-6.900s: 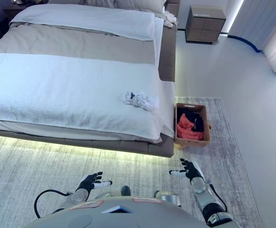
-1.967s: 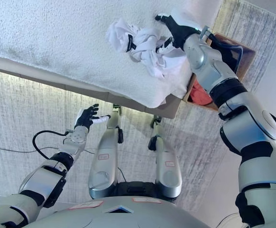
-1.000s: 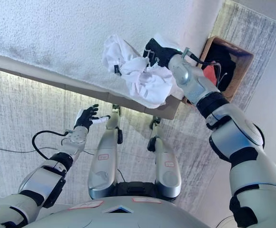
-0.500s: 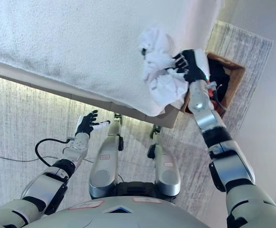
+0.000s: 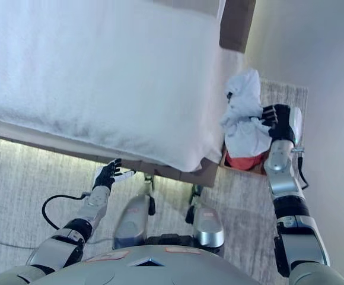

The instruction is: Put the clothes on the bed into the basket.

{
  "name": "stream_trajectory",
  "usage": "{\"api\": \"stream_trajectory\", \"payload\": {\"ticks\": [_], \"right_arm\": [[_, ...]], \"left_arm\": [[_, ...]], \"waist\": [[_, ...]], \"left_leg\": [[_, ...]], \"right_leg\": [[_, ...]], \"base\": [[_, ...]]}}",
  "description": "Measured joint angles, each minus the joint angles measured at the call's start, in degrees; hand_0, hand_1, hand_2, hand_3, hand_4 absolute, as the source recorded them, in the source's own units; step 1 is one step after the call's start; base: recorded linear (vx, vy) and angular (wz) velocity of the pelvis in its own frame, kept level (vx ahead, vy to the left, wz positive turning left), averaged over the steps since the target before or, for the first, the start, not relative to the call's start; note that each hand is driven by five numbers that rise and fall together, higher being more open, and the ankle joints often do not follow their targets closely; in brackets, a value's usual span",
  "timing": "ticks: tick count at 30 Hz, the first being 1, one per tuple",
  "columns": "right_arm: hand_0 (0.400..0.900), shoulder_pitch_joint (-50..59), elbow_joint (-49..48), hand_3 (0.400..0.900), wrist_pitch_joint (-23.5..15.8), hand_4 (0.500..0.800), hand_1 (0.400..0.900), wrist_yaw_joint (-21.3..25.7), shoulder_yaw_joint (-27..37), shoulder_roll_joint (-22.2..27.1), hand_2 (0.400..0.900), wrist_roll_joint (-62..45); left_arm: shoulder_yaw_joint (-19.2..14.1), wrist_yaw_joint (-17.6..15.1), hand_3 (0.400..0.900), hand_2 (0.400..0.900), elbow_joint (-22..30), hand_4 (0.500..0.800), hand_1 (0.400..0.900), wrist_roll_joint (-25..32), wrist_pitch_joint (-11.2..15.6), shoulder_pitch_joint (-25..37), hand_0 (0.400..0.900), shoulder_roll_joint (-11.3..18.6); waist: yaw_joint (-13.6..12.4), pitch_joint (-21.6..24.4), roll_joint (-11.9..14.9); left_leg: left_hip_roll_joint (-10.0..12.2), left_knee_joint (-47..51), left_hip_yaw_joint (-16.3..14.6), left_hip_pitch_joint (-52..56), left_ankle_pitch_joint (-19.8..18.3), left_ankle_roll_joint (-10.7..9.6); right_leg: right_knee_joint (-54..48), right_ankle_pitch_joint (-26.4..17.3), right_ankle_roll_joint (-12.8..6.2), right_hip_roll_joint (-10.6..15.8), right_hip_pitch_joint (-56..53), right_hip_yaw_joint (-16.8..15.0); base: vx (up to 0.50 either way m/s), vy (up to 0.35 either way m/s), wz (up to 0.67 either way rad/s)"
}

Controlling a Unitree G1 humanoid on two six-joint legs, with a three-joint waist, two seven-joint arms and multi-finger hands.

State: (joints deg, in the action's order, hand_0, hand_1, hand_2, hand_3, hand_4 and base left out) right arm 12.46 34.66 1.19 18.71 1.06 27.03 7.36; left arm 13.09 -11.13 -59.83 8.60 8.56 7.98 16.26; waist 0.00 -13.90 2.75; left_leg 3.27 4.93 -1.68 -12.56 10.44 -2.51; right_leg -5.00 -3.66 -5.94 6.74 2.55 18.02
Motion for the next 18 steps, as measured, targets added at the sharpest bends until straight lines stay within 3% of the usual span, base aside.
{"api": "stream_trajectory", "payload": {"ticks": [7,18], "right_arm": [[0.4,-0.3,14.8,0.4,0.2,0.5,0.4,-0.1,1.5,1.5,0.4,-3.6],[0.4,3.0,29.4,0.4,0.7,0.5,0.4,-1.6,1.5,6.2,0.4,-10.5]], "left_arm": [[-0.3,1.3,0.9,0.9,-0.6,0.8,0.9,0.0,-0.4,-4.2,0.9,0.1],[-0.2,2.5,0.9,0.9,-2.9,0.8,0.9,0.0,-1.2,-6.6,0.9,0.0]], "waist": [[-0.2,5.6,-0.9],[0.0,8.4,-1.8]], "left_leg": [[-0.2,0.4,0.0,1.8,-0.6,0.2],[-0.1,0.4,0.0,2.5,-0.6,0.3]], "right_leg": [[0.0,0.9,-0.05,0.2,-1.8,0.2],[0.0,1.1,-0.14,0.1,-2.4,0.0]], "base": [[0.06,-0.002,0.0],[0.02,-0.009,0.0]]}}
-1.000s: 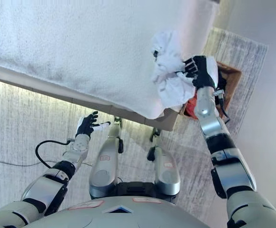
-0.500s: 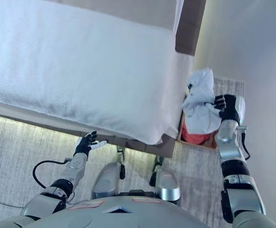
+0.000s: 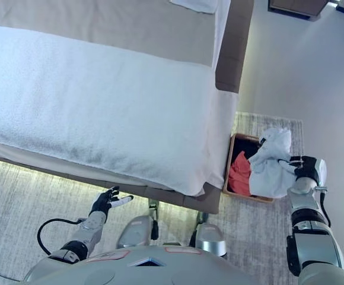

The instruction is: Put the clothes on the bed into the basket.

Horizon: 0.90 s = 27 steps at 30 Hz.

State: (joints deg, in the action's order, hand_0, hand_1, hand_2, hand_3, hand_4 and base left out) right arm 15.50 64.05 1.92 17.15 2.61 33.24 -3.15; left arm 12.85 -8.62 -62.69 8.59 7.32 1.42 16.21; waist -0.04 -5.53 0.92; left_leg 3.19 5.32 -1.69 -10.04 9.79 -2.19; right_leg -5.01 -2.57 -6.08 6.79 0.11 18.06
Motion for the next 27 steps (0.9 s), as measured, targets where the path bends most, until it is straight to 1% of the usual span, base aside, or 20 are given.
{"api": "stream_trajectory", "payload": {"ticks": [3,4,5,11,16,18,27], "right_arm": [[0.4,1.4,3.2,0.4,0.0,0.5,0.4,-0.2,0.0,0.6,0.4,-1.8],[0.535,1.9,3.9,0.535,0.1,0.581,0.535,-0.3,0.0,0.9,0.535,-2.0],[0.9,2.1,3.9,0.9,0.1,0.8,0.9,-0.4,0.0,1.1,0.9,-2.2],[0.9,3.5,4.0,0.9,0.0,0.8,0.9,-0.4,0.0,2.8,0.9,-3.3],[0.9,5.4,4.0,0.9,0.0,0.8,0.9,-0.4,0.0,4.2,0.9,-3.5],[0.9,6.1,4.0,0.9,0.0,0.8,0.9,-0.3,0.0,4.5,0.9,-3.5],[0.9,6.3,3.8,0.9,0.0,0.8,0.9,-0.1,0.0,4.4,0.9,-3.5]], "left_arm": [[0.3,0.0,0.9,0.9,-0.1,0.8,0.9,0.0,0.0,-0.1,0.9,0.0],[0.7,0.1,0.9,0.9,-0.1,0.8,0.9,0.0,0.0,-0.1,0.9,0.0],[0.7,0.2,0.9,0.9,-0.1,0.8,0.9,0.0,0.0,-0.1,0.9,0.0],[0.7,0.4,0.9,0.9,-0.1,0.8,0.9,0.0,-0.1,-0.1,0.9,-0.4],[1.6,0.4,0.9,0.9,-0.4,0.8,0.9,0.0,-0.1,-0.1,0.9,-0.5],[1.6,0.4,0.9,0.9,-0.4,0.8,0.9,0.0,-0.4,-0.1,0.9,-0.5],[1.6,0.4,0.9,0.9,-0.9,0.8,0.9,0.0,-0.5,-0.1,0.9,-0.5]], "waist": [[-0.1,0.8,-0.4],[-0.1,0.9,-0.6],[-0.2,1.0,-0.7],[0.0,1.2,-1.1],[0.0,1.3,-1.1],[0.0,1.3,-1.2],[0.0,1.5,-1.2]], "left_leg": [[0.0,0.0,0.0,0.0,0.0,0.0],[0.0,0.0,0.0,0.0,0.0,0.0],[0.0,0.0,0.0,0.0,0.0,0.0],[0.0,-0.1,0.0,0.1,0.0,0.1],[0.0,-0.5,0.0,0.5,0.2,0.3],[0.0,-0.5,0.0,0.7,0.0,0.1],[0.0,0.0,0.0,0.9,0.0,0.1]], "right_leg": [[0.0,0.1,0.1,0.0,0.0,0.0],[0.0,0.1,0.11,0.0,0.0,0.0],[0.0,0.1,0.11,0.0,0.0,0.0],[0.0,0.1,0.12,0.0,-0.1,0.0],[0.0,0.0,0.29,-0.1,-0.4,0.0],[0.0,0.2,0.11,-0.1,-0.7,0.0],[0.0,0.3,0.3,-0.1,-0.9,-0.1]], "base": [[0.0,0.0,0.0],[0.0,0.0,0.0],[0.0,0.0,0.0],[0.0,-0.002,-0.01],[0.0,0.0,0.0],[0.0,0.0,0.0],[0.0,0.001,-0.01]]}}
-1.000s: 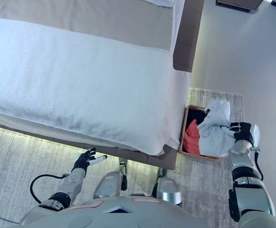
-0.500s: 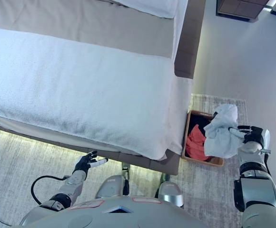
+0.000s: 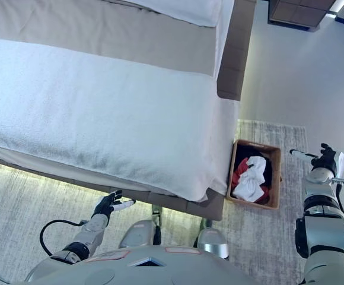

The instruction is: Put the clothes on the bed into the basket.

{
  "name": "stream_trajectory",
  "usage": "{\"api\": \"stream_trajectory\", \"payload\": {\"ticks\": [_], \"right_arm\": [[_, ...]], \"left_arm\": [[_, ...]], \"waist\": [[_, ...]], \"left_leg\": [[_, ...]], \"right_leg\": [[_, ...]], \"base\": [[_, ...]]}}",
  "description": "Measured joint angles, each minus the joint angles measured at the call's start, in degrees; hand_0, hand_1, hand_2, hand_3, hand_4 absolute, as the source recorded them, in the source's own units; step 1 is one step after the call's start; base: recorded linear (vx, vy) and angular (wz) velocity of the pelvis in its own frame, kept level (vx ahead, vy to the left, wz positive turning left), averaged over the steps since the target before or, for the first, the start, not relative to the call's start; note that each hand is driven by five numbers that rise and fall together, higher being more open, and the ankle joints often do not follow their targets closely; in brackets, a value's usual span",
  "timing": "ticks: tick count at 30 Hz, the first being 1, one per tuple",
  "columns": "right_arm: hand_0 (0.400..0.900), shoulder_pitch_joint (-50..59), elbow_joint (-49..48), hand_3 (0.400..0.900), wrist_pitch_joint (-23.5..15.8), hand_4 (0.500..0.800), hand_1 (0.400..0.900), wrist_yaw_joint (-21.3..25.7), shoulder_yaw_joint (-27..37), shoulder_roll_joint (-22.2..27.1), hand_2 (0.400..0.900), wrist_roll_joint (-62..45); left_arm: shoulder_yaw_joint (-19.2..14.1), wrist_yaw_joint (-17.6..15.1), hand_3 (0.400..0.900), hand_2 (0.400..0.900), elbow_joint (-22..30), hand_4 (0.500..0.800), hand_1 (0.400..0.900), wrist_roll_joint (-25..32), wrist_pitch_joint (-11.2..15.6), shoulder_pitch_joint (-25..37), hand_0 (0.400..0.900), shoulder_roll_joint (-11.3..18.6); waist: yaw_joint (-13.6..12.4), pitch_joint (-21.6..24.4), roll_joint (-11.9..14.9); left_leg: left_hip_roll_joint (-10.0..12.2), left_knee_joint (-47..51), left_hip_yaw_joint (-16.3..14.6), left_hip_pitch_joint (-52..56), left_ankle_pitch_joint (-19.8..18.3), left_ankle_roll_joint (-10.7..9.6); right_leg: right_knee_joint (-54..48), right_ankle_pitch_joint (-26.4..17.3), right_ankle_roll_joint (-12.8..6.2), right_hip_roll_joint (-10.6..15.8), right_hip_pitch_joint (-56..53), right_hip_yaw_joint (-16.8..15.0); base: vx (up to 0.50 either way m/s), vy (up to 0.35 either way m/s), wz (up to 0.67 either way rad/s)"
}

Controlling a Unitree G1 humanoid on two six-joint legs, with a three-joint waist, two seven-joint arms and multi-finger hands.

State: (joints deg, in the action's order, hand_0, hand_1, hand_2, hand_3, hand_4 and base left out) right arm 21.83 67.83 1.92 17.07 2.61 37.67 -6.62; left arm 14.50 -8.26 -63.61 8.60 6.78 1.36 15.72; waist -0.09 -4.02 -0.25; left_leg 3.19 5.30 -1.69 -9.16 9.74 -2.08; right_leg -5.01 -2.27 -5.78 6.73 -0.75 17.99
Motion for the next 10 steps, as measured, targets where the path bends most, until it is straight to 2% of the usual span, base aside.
{"api": "stream_trajectory", "payload": {"ticks": [10], "right_arm": [[0.9,-1.3,-5.1,0.9,0.0,0.8,0.9,0.8,0.0,-1.4,0.9,0.2]], "left_arm": [[-0.1,0.1,0.9,0.9,-1.3,0.8,0.9,0.0,-0.4,0.0,0.9,-0.3]], "waist": [[0.2,1.0,0.0]], "left_leg": [[0.0,-0.5,-0.1,0.7,0.0,0.1]], "right_leg": [[0.0,0.0,-0.01,0.0,-0.5,-0.1]], "base": [[-0.01,0.01,-0.04]]}}
